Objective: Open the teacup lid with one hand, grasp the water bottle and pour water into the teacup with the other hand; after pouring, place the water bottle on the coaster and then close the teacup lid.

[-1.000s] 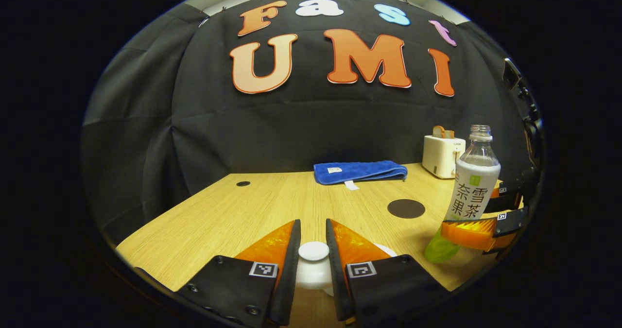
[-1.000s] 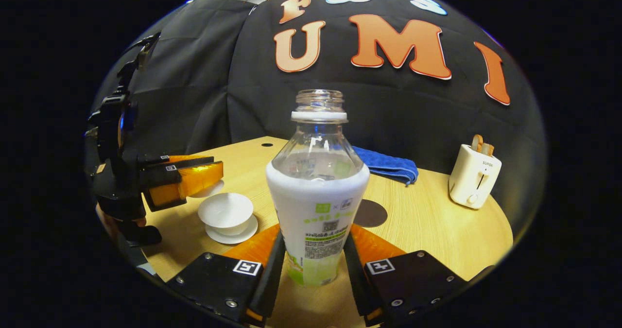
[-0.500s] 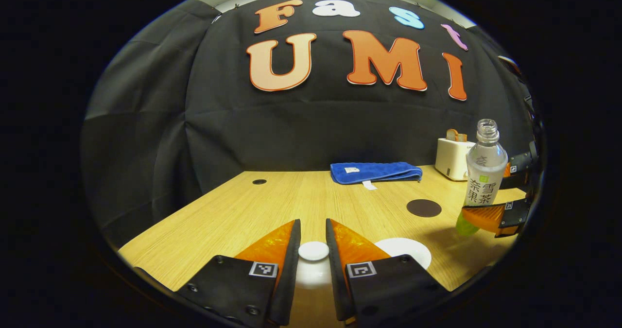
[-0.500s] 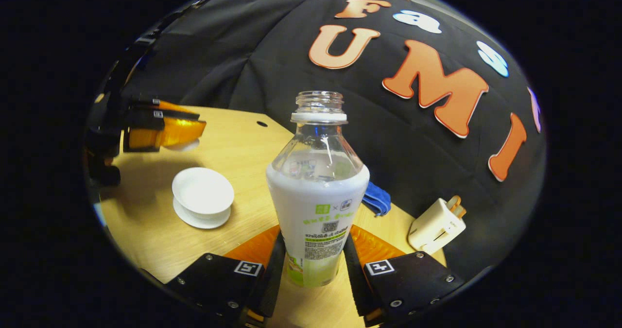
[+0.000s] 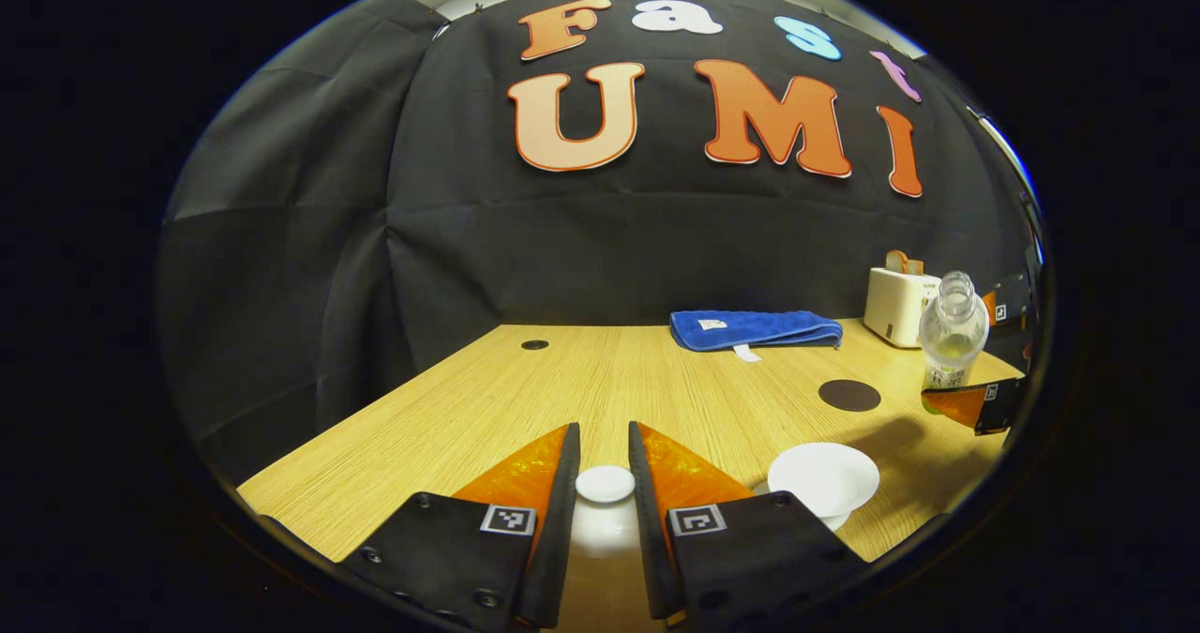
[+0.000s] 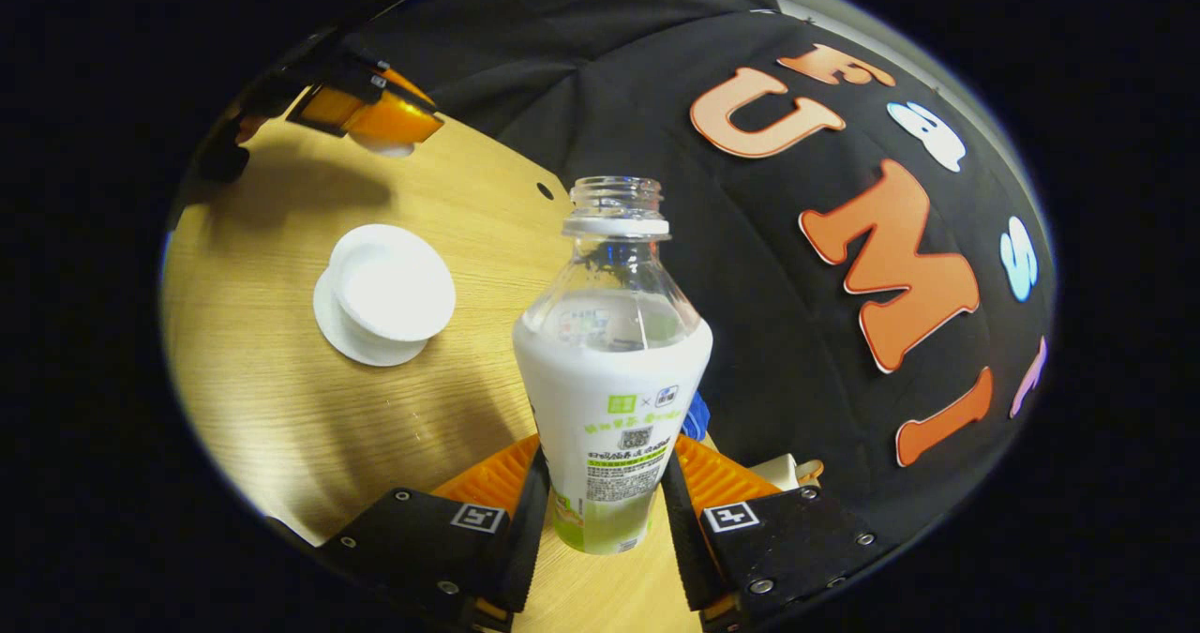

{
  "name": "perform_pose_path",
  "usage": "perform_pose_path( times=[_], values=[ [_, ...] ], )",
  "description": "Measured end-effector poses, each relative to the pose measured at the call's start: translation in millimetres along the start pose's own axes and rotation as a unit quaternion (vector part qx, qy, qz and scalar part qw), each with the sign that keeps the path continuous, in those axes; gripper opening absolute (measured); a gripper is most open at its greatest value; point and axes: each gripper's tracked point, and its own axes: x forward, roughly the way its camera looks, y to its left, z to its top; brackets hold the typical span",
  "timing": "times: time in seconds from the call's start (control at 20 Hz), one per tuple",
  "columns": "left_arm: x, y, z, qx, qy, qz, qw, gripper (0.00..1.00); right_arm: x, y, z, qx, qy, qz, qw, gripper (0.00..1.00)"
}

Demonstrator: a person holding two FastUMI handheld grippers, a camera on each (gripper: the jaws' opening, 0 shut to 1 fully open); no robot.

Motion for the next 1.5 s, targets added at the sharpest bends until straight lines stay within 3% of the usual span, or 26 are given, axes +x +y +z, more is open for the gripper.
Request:
perform_pose_path(
  times=[0.2, 0.35, 0.65, 0.75, 0.85, 1.5],
  values=[
    [-4.2, 11.9, -4.0, -0.008, 0.003, 0.006, 1.000, 0.36, 6.8, -0.1, 8.5, -0.077, -0.008, -0.011, 0.997, 0.63],
    [-6.6, 18.7, -10.6, -0.020, 0.008, 0.006, 1.000, 0.37, 14.8, -14.5, 4.1, -0.168, 0.004, -0.048, 0.985, 0.62],
    [-13.5, 33.6, -13.1, -0.016, 0.008, 0.017, 1.000, 0.37, 18.1, -15.3, 8.5, -0.241, -0.002, -0.063, 0.968, 0.62],
    [-16.5, 35.7, -12.8, -0.013, 0.007, 0.020, 1.000, 0.38, 18.5, -16.9, 7.3, -0.277, -0.005, -0.074, 0.958, 0.58],
    [-20.3, 33.9, -9.7, -0.012, 0.001, 0.016, 1.000, 0.36, 18.7, -21.0, 7.3, -0.309, -0.002, -0.081, 0.947, 0.62],
    [-26.4, 32.0, -18.4, 0.006, 0.007, 0.013, 1.000, 0.38, 20.2, -31.2, 13.8, -0.401, -0.022, -0.122, 0.907, 0.62]
  ],
)
